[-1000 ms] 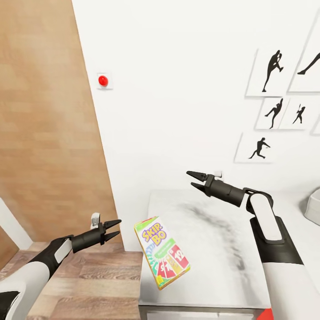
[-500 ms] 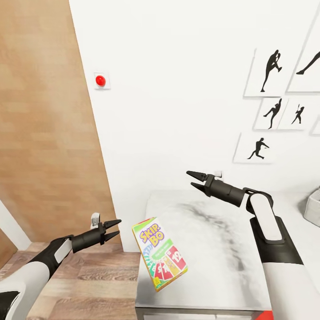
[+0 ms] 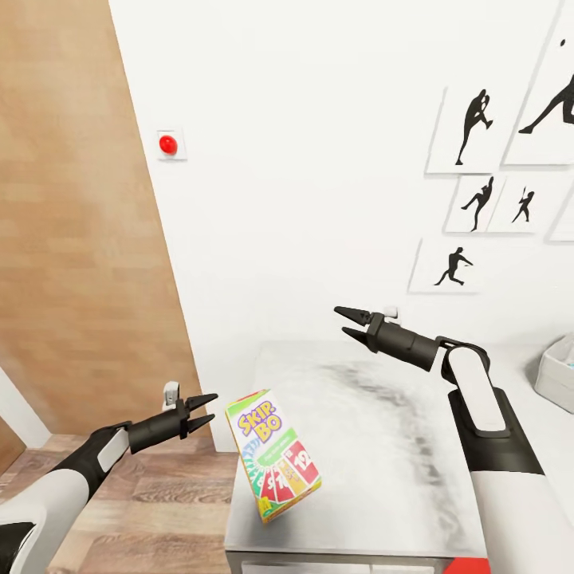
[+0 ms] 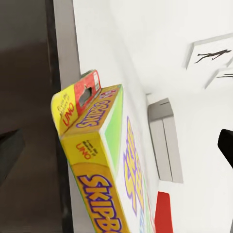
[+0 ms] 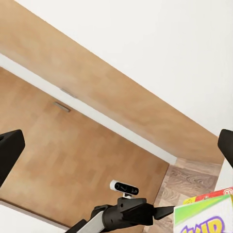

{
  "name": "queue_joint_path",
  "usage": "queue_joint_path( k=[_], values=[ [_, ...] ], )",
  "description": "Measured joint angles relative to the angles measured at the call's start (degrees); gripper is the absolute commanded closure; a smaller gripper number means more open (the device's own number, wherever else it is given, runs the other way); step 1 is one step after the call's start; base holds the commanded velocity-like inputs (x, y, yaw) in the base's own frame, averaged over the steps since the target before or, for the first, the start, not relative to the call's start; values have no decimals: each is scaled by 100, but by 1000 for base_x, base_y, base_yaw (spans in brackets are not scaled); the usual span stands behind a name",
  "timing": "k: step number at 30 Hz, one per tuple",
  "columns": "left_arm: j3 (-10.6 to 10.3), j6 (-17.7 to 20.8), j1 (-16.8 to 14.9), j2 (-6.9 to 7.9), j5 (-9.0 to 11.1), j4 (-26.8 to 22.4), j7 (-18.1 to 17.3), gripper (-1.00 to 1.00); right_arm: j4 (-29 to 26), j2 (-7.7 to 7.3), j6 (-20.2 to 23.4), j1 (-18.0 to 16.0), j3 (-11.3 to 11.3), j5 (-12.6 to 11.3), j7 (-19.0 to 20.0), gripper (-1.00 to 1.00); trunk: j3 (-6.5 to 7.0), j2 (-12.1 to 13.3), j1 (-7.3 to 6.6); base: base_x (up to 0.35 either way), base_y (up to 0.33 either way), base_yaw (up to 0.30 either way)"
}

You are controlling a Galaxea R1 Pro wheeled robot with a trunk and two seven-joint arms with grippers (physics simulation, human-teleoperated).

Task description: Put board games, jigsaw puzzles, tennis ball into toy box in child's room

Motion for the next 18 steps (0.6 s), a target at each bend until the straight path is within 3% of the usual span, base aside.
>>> queue_joint_path(
  k=[18],
  values=[
    [5,-9,0,0,8,0,-14,-100,-1,0,0,0,2,0,1,-100,0,0,0,-20,-75,0]
  ],
)
